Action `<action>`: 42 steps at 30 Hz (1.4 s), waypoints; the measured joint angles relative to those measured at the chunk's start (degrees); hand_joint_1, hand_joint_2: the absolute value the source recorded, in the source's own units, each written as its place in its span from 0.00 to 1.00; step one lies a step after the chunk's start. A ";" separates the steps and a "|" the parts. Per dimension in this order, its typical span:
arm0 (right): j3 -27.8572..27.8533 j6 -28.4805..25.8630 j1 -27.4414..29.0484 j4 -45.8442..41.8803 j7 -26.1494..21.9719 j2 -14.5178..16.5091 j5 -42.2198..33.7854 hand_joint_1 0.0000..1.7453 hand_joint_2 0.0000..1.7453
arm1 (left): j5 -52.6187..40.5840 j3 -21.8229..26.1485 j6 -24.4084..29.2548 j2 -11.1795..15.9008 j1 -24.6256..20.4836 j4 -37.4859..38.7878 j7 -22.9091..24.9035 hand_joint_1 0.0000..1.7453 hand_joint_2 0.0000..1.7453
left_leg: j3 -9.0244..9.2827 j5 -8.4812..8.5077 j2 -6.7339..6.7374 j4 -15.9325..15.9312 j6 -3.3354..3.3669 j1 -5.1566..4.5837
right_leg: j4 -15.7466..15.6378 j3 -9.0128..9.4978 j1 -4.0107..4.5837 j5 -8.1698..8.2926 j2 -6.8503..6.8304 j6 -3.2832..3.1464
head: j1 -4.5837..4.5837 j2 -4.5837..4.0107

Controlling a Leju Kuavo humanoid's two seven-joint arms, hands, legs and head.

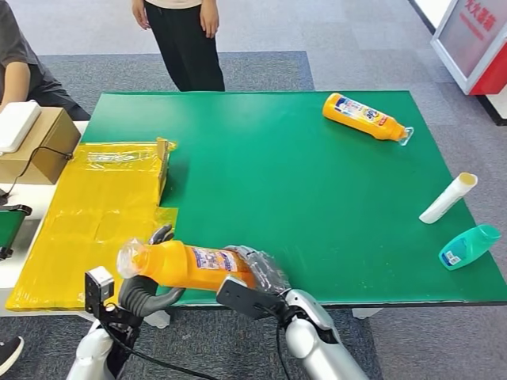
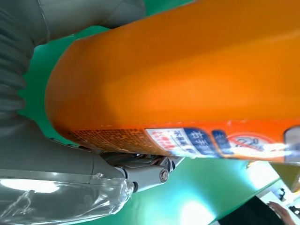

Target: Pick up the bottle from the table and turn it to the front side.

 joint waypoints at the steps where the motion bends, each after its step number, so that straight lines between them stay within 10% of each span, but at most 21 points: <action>1: 0.61 -0.44 -0.51 0.89 -0.21 0.16 0.23 1.00 1.00 | 0.51 -0.82 -0.39 0.33 -0.21 0.58 -0.25 0.18 1.00 | 0.00 0.00 0.00 0.00 0.00 0.00 | 0.00 -0.01 0.00 0.00 0.00 0.00 | 0.00 0.00; 4: 2.35 -1.17 -1.86 3.05 -0.62 0.45 0.17 1.00 1.00 | 1.84 -3.37 -1.63 1.37 -0.83 2.26 -1.64 0.57 1.00 | 0.00 0.00 0.00 0.00 0.00 0.00 | 0.00 0.00 0.00 0.00 0.00 0.00 | 0.00 0.00; 7: 3.66 -1.42 -2.93 4.50 -0.66 0.52 -0.19 1.00 1.00 | 2.27 -5.95 -2.75 2.44 -1.12 3.57 -3.26 0.59 1.00 | 0.00 0.00 0.00 0.00 0.00 0.00 | 0.00 0.00 0.01 0.00 0.00 0.00 | 0.01 0.00; 11: 4.70 -1.48 -3.83 6.10 -0.65 0.53 -0.69 1.00 1.00 | 2.63 -8.11 -3.57 3.80 -1.22 4.81 -5.26 0.89 1.00 | 0.00 0.00 0.00 0.00 0.00 0.00 | 0.00 0.00 0.01 0.00 0.00 0.00 | 0.01 0.00; 18: 5.87 -1.86 -4.52 8.40 -0.59 0.54 -1.21 1.00 1.00 | 1.55 -9.58 -2.16 5.28 -1.49 5.43 -6.62 1.00 1.00 | 0.00 0.00 0.00 0.00 0.00 0.00 | 0.00 0.00 0.00 0.00 0.00 0.00 | 0.00 0.00; 21: 6.05 -2.00 -4.62 8.98 -0.33 0.54 -1.31 1.00 1.00 | 0.10 -9.90 -0.51 5.44 -1.50 5.43 -6.91 0.75 1.00 | 0.00 0.00 0.00 0.00 0.00 0.00 | 0.00 0.00 0.00 0.00 0.00 0.00 | 0.01 0.00; 25: 6.04 -2.23 -4.56 9.53 0.09 0.53 -1.31 1.00 1.00 | -2.25 -10.11 2.29 5.42 -1.48 5.28 -6.87 0.04 1.00 | 0.00 0.00 0.00 0.00 0.00 0.00 | 0.00 -0.01 0.00 0.00 0.00 0.00 | 0.01 0.00; 37: 7.36 -2.05 -4.12 10.44 -0.05 1.33 -0.66 1.00 1.00 | -4.24 -11.67 2.77 4.62 -1.61 5.15 -5.62 0.00 1.00 | 0.00 0.00 0.00 0.00 -0.01 0.00 | 0.00 0.00 0.01 0.00 0.00 -0.01 | 0.00 0.00; 38: 7.39 -2.05 -4.13 10.47 -0.06 1.38 -0.67 1.00 1.00 | -4.19 -11.69 2.66 4.59 -1.61 5.15 -5.65 0.05 1.00 | 0.00 0.00 0.00 0.00 0.00 0.00 | 0.00 0.00 0.01 0.00 0.00 -0.01 | 0.00 0.00; 42: 7.42 -2.12 -4.17 10.65 -0.12 1.53 -0.67 1.00 1.00 | -4.23 -11.72 2.78 4.53 -1.61 5.06 -6.10 1.00 1.00 | 0.00 0.00 0.00 0.00 0.00 0.00 | 0.00 0.00 0.01 0.01 0.00 -0.01 | 0.01 0.00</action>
